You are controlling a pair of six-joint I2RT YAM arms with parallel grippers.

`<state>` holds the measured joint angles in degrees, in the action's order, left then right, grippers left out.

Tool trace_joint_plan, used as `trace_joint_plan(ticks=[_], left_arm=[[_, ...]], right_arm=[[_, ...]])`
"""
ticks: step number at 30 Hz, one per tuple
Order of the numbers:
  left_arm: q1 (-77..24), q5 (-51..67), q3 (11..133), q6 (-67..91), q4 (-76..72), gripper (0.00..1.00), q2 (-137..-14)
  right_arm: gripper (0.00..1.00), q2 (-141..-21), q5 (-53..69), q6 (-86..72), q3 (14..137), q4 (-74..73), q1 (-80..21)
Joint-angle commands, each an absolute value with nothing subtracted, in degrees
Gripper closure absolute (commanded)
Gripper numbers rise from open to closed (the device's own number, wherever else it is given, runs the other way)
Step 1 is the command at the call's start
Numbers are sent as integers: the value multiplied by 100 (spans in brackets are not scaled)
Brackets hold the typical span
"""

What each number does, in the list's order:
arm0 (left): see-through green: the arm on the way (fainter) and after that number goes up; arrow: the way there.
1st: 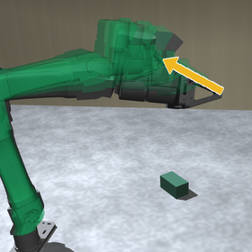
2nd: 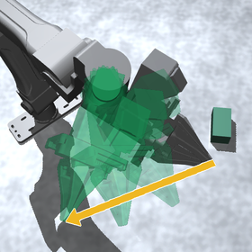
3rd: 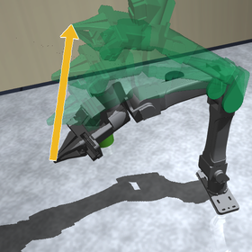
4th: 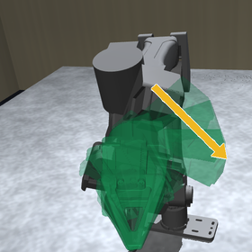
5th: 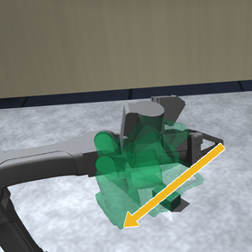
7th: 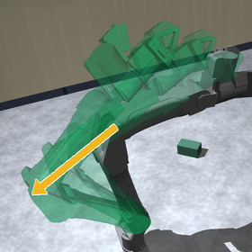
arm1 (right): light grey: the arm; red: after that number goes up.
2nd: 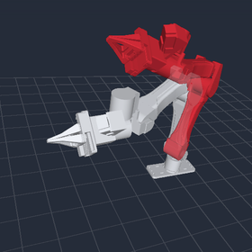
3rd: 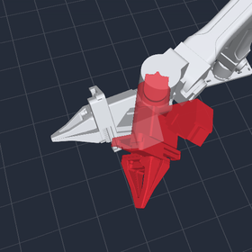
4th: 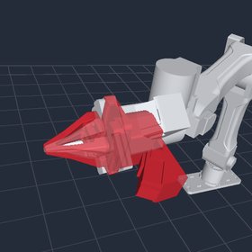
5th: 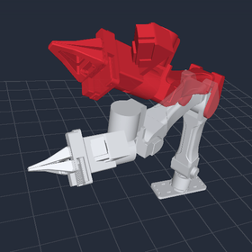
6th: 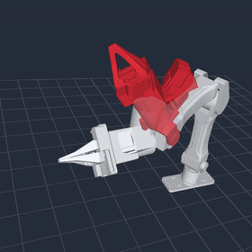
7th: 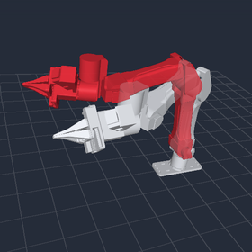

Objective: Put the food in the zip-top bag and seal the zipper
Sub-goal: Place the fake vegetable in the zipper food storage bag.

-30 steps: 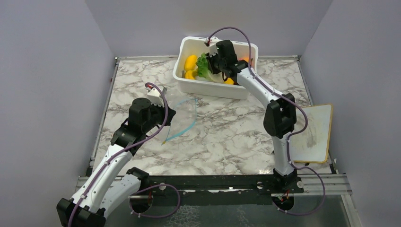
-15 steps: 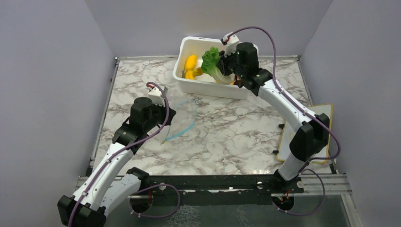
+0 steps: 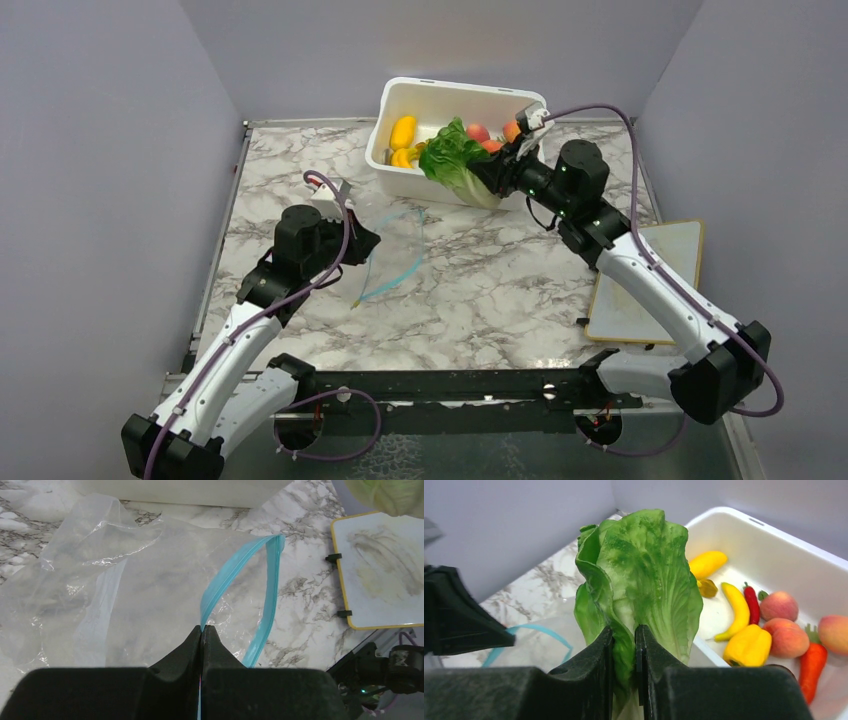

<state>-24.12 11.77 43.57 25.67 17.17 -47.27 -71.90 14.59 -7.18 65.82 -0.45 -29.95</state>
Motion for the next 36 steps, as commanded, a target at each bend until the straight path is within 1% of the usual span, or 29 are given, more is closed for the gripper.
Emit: trace_joint_plan(ticks=[1,6,10,16,20,23,25,29,36], left_arm=[[-2434,1651,4648,3115,1631,100,-4753],[-2430,2080,4838,3713,1622,100,-4889],[-2430,2316,4890,4090,1586,100,-4925],[-2428,2862,4732,4741,1139,100,-4928],[-2430,3368,4803,4947,894,100,-5036],[-2429,3557,4867,4976,812,100,-5049],[-2431,3692,4865,5020,715,100,-5037],[-2429,3852,4861,4947,674,100,-5061],[-2433,3938,4776,4768,715,100,-5182]], right_arm=[[99,-6565,2292,-1122,6233,787,-3023],[99,-6232,3463,-1935,5457,1877,-3037],[99,-6005,3881,-2337,5133,2552,-3085],[99,-5653,4623,-2187,4822,3437,-3204],[98,-5502,5235,-2236,4335,4764,-3287],[98,-5631,5662,-2400,4267,5496,-3433],[98,-5753,5813,-2328,4336,5593,-3572],[98,-5877,5942,-1806,4588,5199,-3806],[98,-6189,5935,-1771,4961,5333,-4236]])
